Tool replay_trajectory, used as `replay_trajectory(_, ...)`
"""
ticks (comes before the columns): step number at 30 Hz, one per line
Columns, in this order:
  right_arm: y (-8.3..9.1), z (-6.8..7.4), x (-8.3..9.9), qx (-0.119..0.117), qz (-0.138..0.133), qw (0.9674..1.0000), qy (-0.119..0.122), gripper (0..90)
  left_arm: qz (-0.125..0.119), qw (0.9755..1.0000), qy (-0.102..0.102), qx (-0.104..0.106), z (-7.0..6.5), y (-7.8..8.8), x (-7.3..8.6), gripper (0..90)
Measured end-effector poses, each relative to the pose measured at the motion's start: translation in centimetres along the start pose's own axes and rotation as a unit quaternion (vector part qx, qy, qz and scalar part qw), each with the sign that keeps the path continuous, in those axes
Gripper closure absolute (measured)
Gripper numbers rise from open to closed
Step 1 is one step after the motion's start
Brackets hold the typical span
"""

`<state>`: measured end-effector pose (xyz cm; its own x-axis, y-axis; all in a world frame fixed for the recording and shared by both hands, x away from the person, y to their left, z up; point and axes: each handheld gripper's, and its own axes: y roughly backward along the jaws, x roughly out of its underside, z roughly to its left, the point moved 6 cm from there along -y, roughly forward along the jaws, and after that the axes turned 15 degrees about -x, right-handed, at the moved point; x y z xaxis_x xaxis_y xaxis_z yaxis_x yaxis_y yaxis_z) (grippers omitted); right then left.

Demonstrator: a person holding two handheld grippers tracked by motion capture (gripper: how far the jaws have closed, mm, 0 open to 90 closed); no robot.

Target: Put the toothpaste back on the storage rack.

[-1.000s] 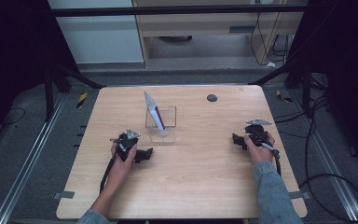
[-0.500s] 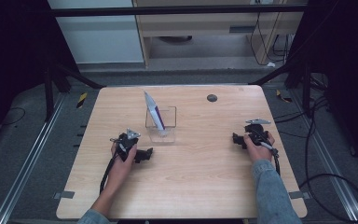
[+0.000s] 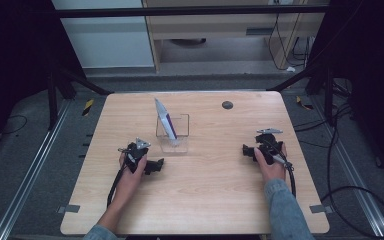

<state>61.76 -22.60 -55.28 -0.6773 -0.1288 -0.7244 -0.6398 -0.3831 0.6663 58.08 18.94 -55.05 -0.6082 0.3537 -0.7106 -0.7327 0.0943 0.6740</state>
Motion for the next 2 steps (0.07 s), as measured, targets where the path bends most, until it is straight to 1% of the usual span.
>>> replay_trajectory(2, 0.00, 0.08, 0.03, 0.005, -0.001, 1.0000, -0.006, 0.2, 0.000, 1.0000, 0.000, 0.000, 0.00, 0.00, 0.01, 0.0)
